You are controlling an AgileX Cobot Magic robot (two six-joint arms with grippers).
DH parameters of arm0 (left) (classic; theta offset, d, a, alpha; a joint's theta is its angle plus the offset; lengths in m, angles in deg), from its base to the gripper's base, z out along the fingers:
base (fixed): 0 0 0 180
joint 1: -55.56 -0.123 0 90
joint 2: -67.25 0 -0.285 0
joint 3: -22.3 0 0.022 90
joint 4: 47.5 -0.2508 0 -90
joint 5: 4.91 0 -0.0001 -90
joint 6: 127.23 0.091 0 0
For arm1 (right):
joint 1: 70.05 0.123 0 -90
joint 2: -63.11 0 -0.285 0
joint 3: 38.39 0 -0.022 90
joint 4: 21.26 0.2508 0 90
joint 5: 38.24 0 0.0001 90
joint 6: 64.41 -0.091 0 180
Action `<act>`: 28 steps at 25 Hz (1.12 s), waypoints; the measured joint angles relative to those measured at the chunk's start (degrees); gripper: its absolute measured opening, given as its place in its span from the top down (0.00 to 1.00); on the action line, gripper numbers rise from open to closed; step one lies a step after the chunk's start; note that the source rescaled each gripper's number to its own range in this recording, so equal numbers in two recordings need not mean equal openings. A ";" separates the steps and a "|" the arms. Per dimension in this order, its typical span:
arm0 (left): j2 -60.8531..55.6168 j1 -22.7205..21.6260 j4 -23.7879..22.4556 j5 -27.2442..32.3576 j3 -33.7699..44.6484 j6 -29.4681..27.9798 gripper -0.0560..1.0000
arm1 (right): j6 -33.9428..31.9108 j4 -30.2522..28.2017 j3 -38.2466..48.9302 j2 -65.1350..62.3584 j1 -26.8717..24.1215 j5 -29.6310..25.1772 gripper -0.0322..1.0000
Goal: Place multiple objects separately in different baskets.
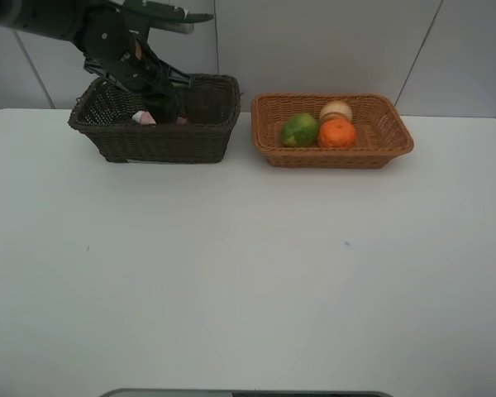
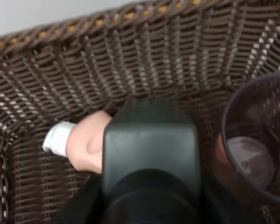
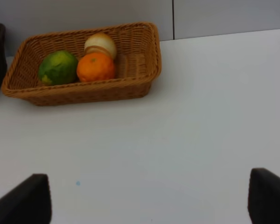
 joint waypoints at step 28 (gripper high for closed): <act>-5.74 -0.11 0.00 2.40 1.39 0.00 0.11 | 0.00 0.00 0.00 0.00 0.00 0.00 0.17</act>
